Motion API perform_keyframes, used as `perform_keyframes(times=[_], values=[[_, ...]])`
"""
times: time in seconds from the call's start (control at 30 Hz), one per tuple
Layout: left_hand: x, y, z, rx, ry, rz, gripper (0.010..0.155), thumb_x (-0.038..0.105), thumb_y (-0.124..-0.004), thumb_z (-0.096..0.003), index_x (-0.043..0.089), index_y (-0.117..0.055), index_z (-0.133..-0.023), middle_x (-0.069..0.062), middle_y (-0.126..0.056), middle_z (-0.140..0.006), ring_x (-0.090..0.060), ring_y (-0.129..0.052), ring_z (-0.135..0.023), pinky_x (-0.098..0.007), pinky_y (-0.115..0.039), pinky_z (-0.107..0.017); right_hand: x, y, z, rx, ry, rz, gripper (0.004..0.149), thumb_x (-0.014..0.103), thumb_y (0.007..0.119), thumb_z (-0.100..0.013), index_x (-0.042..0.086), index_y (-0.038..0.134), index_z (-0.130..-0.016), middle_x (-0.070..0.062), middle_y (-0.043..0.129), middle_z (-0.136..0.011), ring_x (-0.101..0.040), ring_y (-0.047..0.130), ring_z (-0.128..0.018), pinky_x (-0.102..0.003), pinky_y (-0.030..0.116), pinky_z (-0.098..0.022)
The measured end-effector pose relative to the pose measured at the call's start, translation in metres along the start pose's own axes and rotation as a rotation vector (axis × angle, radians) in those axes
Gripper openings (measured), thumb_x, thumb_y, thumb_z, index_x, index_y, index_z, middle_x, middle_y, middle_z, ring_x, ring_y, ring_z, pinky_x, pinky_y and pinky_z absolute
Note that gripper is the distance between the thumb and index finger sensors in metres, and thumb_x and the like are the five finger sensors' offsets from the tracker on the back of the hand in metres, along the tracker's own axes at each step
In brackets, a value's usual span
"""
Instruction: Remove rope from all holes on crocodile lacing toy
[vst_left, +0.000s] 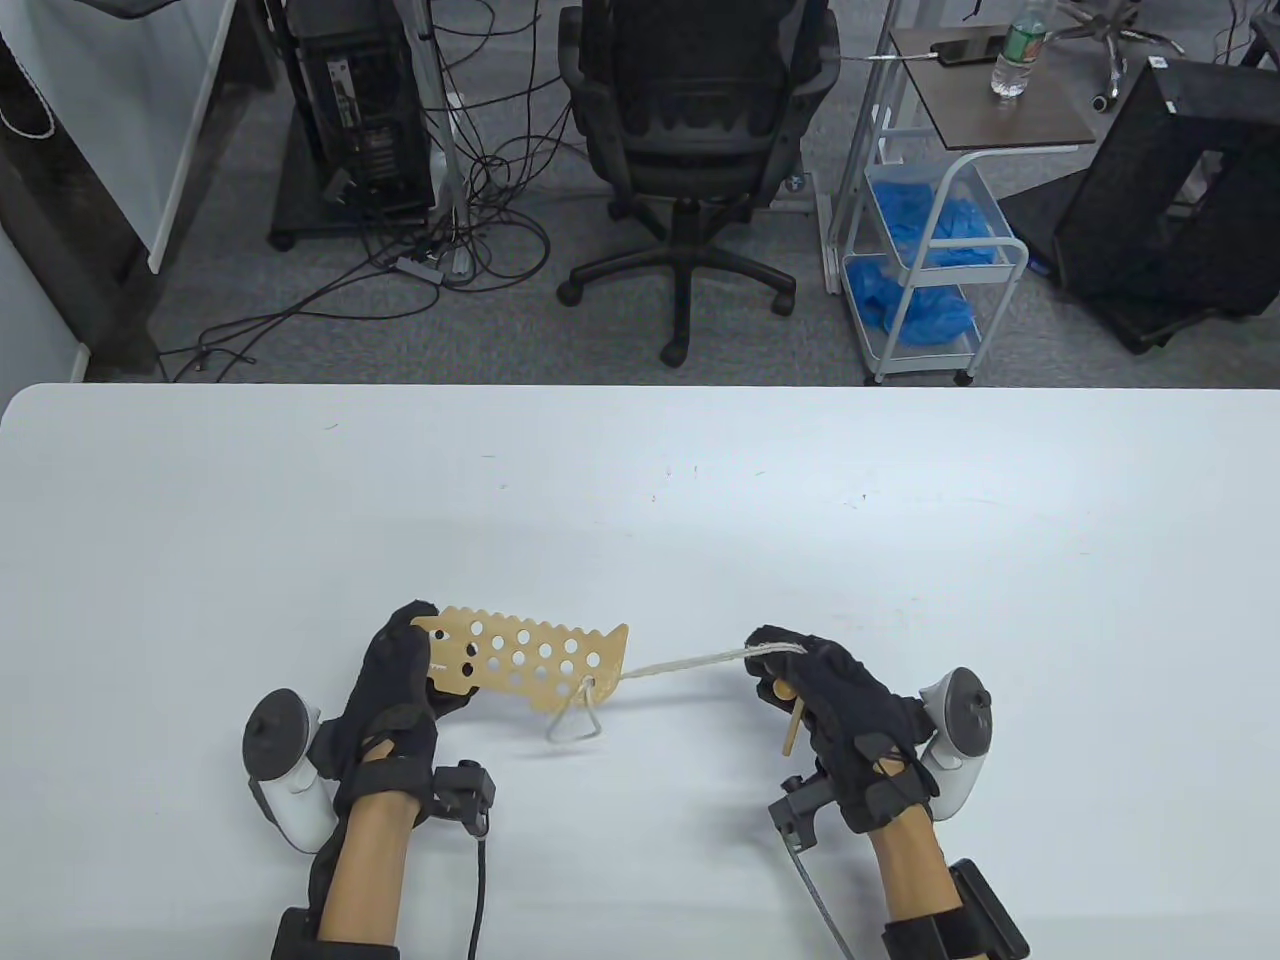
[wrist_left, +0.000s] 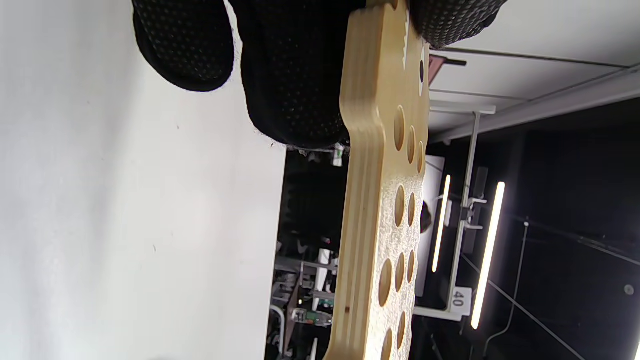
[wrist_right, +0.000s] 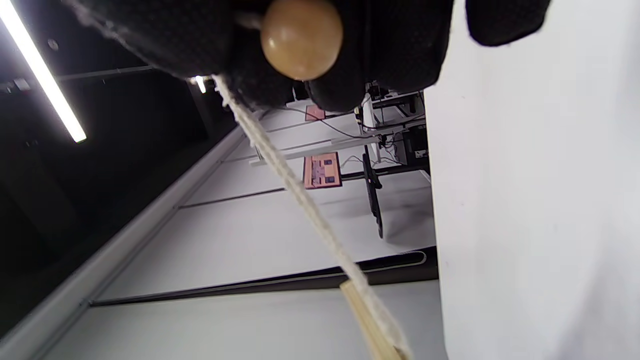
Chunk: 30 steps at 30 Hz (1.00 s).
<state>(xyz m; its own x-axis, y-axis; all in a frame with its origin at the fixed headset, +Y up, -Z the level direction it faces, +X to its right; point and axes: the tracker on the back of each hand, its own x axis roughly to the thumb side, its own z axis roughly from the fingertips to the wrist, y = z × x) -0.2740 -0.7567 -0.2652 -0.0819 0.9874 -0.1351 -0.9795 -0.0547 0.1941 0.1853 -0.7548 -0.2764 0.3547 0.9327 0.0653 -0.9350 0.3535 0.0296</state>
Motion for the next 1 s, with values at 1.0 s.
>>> perform_keyframes(times=[1.0], values=[[-0.007,0.024,-0.009,0.091,0.162,-0.398,0.06,0.036,-0.067,-0.055,0.028,-0.053,-0.112,-0.01,-0.091,-0.089,-0.023,-0.1,-0.061,-0.051,-0.078,-0.059,0.008,-0.038,0.004,-0.218,-0.117,-0.305,0.037,0.034,0.076,-0.05,0.012,0.077,-0.08,-0.017,0.078,-0.092,-0.046,0.076,-0.083,-0.068,0.06,-0.06]])
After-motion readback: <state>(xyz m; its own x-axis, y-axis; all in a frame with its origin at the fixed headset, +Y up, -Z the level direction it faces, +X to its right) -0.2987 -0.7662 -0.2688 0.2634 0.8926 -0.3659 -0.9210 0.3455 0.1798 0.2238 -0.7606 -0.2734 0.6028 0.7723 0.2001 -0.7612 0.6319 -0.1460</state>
